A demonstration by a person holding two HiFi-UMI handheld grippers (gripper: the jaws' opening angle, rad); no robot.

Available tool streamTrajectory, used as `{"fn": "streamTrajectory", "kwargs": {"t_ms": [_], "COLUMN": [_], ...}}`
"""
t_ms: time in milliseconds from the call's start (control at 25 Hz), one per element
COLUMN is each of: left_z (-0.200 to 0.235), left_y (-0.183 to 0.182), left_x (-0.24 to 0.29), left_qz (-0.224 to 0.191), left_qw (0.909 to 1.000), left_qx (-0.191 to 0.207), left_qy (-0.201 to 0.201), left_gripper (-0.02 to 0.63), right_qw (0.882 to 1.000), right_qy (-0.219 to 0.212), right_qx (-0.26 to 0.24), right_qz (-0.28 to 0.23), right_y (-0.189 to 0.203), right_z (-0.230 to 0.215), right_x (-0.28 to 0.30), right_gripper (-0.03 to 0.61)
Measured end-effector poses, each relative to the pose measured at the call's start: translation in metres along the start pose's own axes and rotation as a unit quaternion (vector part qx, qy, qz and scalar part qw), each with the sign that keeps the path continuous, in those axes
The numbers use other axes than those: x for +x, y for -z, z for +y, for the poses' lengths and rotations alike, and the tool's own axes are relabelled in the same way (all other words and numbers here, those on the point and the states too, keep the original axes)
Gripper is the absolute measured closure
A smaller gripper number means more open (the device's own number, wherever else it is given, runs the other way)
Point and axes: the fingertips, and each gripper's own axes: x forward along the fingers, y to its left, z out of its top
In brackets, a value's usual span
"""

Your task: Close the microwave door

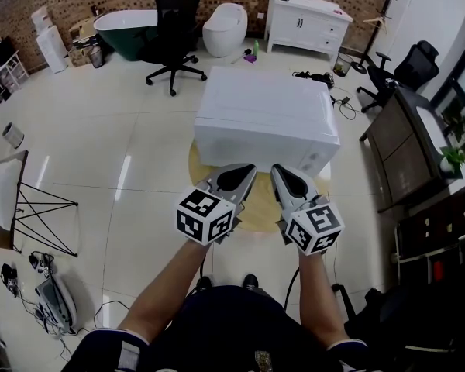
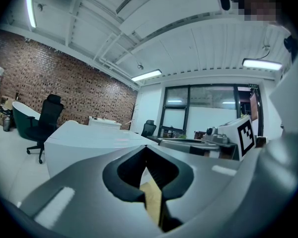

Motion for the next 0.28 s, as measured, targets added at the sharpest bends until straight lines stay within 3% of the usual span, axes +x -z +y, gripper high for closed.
{"fn": "streamTrajectory", "kwargs": {"t_ms": [280], "left_z": [0.0014], "left_y": [-0.0006], "left_x": [0.0001], "left_qz": [0.001], "left_qw": [1.0000], "left_qx": [0.000], "left_qy": [0.002], "left_gripper": [0.601], "right_qw": [1.000], "right_qy": [0.002], "right_qx": [0.001], "right_qz": [0.002], "right_y": [0.0006], "right_z": [0.0008], "right_x": [0.0023], "right_gripper": [0.578]}}
